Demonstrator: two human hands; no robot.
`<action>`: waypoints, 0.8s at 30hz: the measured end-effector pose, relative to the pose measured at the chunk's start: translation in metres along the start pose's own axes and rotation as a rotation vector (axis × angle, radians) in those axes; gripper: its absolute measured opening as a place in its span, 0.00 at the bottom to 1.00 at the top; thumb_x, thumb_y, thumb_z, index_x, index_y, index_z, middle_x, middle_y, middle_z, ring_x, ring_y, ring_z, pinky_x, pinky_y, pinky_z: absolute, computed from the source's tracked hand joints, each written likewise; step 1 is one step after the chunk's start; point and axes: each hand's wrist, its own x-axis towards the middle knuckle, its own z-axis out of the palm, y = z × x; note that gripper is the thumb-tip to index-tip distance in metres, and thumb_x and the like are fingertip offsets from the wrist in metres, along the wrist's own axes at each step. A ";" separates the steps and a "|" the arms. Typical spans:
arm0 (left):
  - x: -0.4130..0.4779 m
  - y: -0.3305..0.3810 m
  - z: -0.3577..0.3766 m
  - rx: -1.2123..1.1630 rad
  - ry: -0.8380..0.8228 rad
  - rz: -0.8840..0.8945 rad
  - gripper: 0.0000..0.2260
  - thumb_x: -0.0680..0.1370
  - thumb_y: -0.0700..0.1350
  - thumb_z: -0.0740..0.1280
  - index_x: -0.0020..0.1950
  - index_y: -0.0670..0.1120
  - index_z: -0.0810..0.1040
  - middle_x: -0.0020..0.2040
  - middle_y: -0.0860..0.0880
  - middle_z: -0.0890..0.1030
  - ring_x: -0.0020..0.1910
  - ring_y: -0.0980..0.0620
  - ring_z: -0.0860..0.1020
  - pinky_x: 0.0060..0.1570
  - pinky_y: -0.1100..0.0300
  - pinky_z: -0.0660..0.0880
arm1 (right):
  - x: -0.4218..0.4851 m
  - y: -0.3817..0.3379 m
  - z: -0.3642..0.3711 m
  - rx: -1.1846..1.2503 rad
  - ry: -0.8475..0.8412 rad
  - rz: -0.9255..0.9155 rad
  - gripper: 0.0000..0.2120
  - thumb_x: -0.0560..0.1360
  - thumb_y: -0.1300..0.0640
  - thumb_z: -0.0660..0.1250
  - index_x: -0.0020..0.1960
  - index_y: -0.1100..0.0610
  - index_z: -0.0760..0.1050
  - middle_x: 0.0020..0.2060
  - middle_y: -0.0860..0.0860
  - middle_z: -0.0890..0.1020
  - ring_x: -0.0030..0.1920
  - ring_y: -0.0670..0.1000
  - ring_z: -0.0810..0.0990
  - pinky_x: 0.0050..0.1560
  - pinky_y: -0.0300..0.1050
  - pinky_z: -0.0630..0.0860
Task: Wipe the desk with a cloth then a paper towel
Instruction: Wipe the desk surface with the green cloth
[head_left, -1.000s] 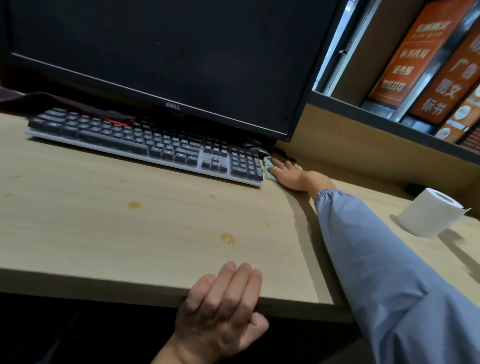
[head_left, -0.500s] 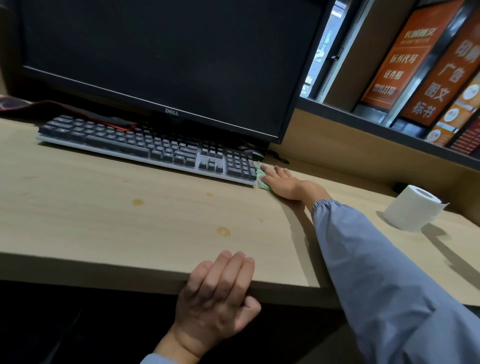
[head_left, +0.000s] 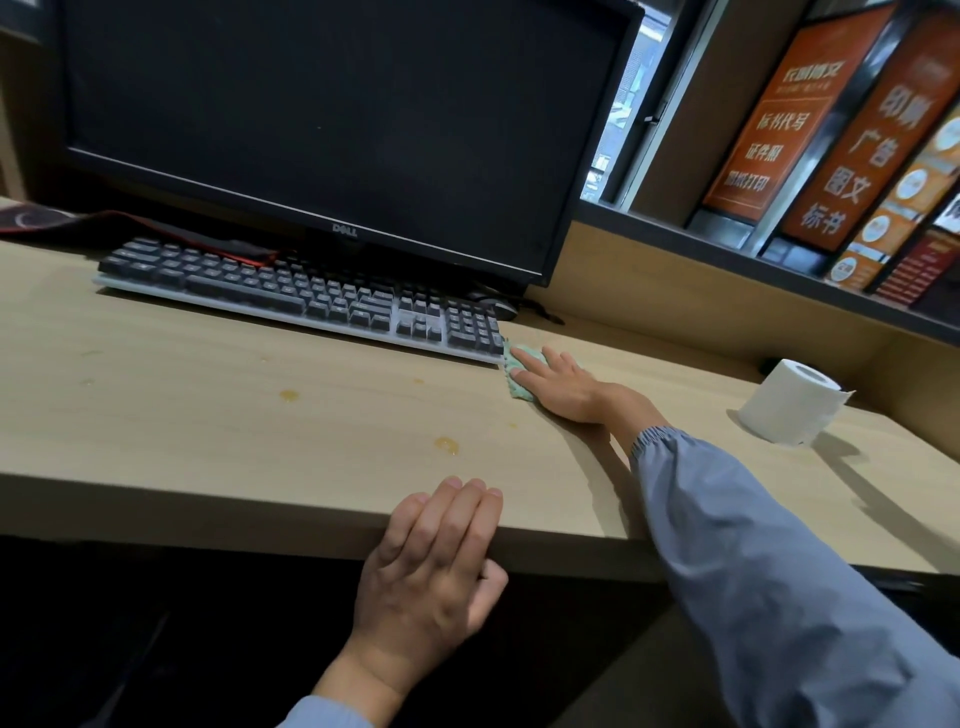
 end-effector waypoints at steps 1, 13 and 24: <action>0.000 0.000 -0.002 -0.002 -0.007 -0.002 0.24 0.75 0.47 0.66 0.71 0.44 0.75 0.65 0.46 0.83 0.68 0.47 0.75 0.74 0.51 0.63 | -0.005 -0.001 0.001 0.003 -0.002 -0.006 0.28 0.82 0.32 0.42 0.81 0.33 0.41 0.83 0.53 0.43 0.82 0.58 0.40 0.79 0.60 0.42; 0.002 -0.001 -0.014 -0.068 -0.076 -0.007 0.21 0.80 0.45 0.60 0.72 0.42 0.77 0.66 0.44 0.82 0.70 0.45 0.74 0.76 0.50 0.62 | -0.081 -0.013 0.023 -0.007 0.043 -0.072 0.28 0.83 0.33 0.42 0.81 0.34 0.41 0.83 0.53 0.44 0.82 0.57 0.41 0.79 0.61 0.44; 0.005 -0.001 -0.024 -0.110 -0.132 -0.024 0.22 0.81 0.44 0.59 0.72 0.41 0.79 0.68 0.43 0.81 0.71 0.45 0.74 0.77 0.49 0.62 | -0.152 -0.031 0.039 0.010 0.028 -0.055 0.27 0.83 0.34 0.42 0.80 0.32 0.39 0.83 0.51 0.41 0.82 0.56 0.37 0.79 0.58 0.40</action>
